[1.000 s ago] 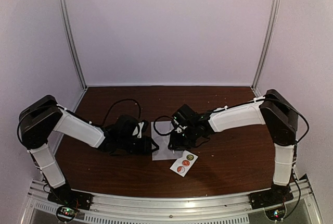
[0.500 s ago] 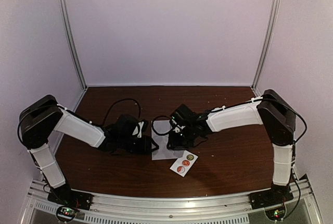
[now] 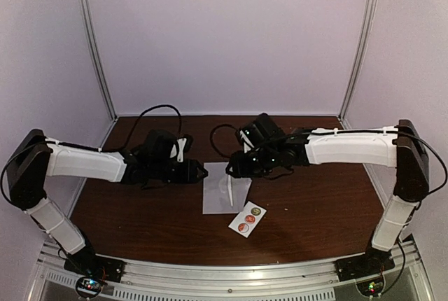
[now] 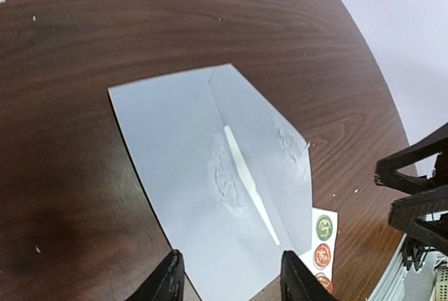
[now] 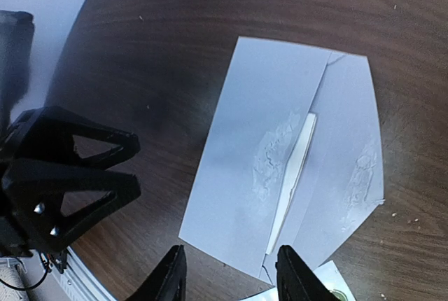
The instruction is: Place the letter into the envelope and seal it
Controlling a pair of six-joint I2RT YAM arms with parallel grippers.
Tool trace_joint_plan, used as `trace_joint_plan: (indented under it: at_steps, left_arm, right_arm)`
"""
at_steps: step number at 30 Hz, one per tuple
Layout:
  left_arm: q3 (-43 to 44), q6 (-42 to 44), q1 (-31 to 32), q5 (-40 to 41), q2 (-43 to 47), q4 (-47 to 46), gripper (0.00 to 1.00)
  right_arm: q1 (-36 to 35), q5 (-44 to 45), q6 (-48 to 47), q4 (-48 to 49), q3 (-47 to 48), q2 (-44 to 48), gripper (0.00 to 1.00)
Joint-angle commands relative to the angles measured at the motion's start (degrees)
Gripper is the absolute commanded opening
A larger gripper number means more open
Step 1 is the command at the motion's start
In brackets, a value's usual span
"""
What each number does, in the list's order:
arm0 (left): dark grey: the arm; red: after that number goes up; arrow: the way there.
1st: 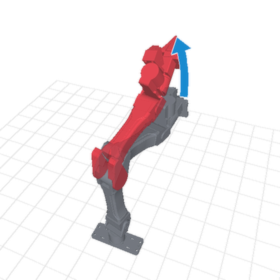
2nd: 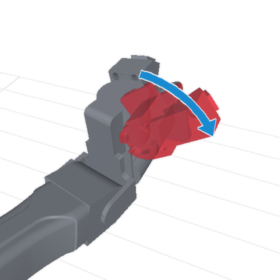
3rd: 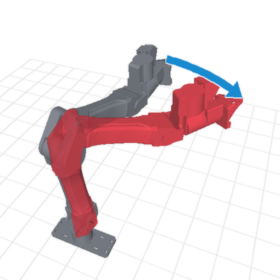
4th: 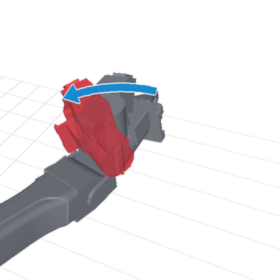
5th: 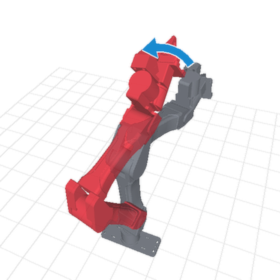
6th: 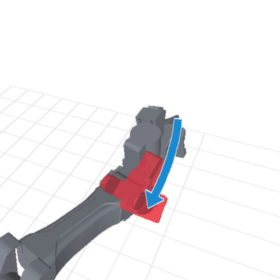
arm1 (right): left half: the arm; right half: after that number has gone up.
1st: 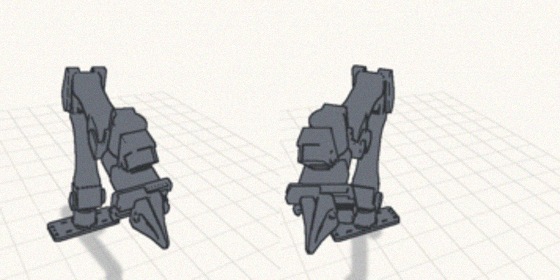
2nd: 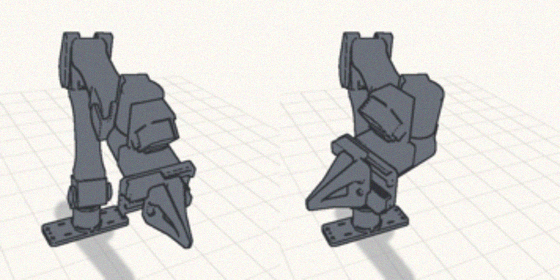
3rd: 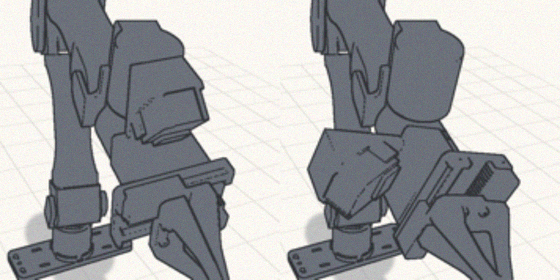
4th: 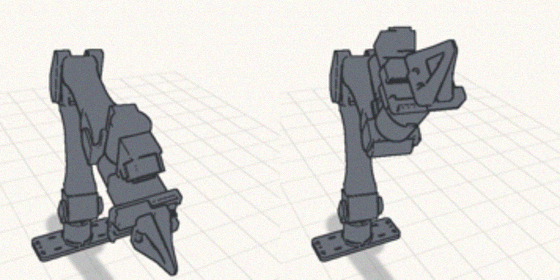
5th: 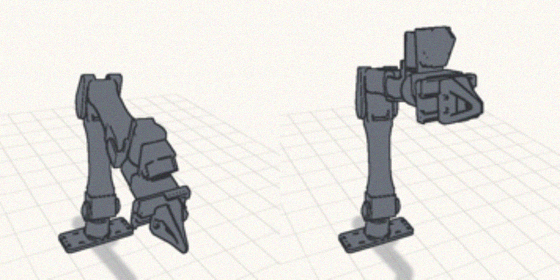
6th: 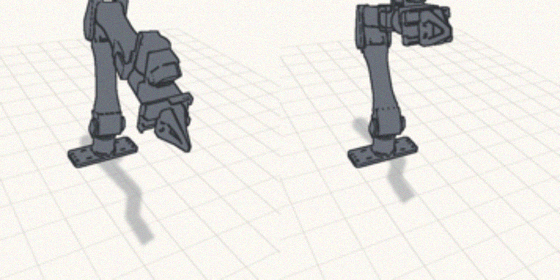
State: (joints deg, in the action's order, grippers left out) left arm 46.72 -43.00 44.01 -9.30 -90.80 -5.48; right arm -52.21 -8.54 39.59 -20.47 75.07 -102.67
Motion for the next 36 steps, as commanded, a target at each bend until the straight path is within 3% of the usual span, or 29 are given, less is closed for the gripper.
trace_joint_plan:
  at_steps: [1, 5, 11, 21, 36]
  left_arm:
    - [8.4, 11.1, -3.6, -3.6, 0.2, 9.7, 0.46]
    - [16.8, 19.1, -5.7, -5.6, -3.4, 17.6, 0.45]
    - [21.1, 22.2, -7.4, -8.8, -8.6, 18.8, 0.41]
    - [19.1, 21.0, -7.5, -11.3, -15.1, 15.9, 0.29]
    - [18.6, 19.5, -7.4, -14.9, -20.3, 14.2, 0.22]
  right_arm:
    - [2.9, 5.8, -2.3, -2.4, -1.7, 5.0, 0.45]
    - [7.0, 5.5, -2.5, -2.4, -5.3, 6.6, 0.41]
    - [12.3, 1.4, -1.6, 1.4, -11.4, 6.7, 0.32]
    - [13.9, -2.2, -2.8, 3.5, -12.1, 1.0, 0.18]
    - [13.7, -8.0, -2.5, 7.7, -9.4, -6.0, 0.10]
